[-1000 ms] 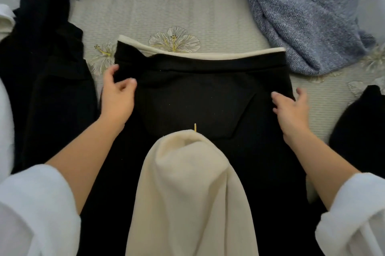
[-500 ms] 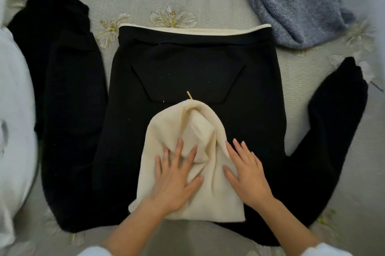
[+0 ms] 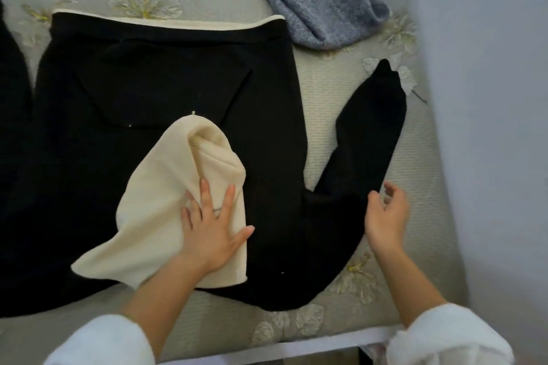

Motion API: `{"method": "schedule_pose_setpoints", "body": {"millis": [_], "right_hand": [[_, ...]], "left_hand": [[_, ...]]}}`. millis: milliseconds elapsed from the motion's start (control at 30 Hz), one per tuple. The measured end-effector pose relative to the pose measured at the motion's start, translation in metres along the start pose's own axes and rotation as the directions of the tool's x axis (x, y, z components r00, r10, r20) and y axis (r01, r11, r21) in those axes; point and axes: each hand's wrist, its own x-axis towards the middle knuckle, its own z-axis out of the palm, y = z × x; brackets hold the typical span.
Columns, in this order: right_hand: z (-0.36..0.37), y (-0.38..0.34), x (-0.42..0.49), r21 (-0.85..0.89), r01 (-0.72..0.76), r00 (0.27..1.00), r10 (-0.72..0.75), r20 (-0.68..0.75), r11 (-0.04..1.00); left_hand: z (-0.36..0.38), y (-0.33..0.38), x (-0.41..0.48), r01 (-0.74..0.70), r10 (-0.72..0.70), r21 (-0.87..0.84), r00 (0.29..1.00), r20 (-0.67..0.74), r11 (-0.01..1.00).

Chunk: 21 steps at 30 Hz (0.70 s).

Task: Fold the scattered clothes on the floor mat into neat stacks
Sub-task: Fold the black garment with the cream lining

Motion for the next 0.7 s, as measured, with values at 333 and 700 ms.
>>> {"method": "schedule_pose_setpoints", "body": {"millis": [333,700], "right_hand": [[0.017,-0.019,0.065,0.302,-0.335,0.941,0.299,0.161,0.893],[-0.119,0.034,0.013,0.712,-0.642,0.761,0.349,0.547,0.283]], "left_hand": [[0.013,0.009,0.014,0.164,-0.161,0.205,0.986,-0.032,0.965],[0.059,0.087,-0.046,0.039,-0.045,-0.051,0.992,-0.122,0.998]]}}
